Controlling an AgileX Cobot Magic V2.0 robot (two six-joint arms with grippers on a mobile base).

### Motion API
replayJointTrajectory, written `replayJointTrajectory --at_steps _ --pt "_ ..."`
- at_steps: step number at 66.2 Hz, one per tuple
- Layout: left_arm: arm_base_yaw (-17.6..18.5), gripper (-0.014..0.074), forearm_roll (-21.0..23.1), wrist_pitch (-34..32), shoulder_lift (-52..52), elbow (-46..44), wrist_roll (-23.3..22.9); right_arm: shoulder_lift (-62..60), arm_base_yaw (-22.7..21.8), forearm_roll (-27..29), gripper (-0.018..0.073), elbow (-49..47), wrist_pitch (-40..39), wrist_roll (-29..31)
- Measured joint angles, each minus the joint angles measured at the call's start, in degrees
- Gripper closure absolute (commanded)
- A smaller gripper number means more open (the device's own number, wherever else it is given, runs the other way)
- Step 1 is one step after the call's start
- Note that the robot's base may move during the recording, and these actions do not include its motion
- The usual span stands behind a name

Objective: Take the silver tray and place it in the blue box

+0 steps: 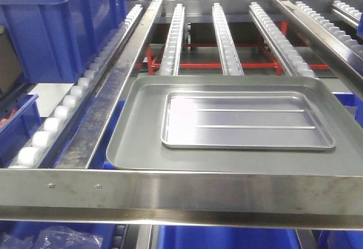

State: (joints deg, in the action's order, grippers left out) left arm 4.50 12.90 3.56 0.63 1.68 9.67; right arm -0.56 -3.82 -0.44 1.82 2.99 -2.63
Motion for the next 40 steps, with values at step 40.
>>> replayJointTrajectory --at_steps 40 --pt "0.0 0.0699 0.0 0.0 0.0 0.0 0.0 0.0 0.0 0.0 0.0510 0.0 -0.1 0.0"
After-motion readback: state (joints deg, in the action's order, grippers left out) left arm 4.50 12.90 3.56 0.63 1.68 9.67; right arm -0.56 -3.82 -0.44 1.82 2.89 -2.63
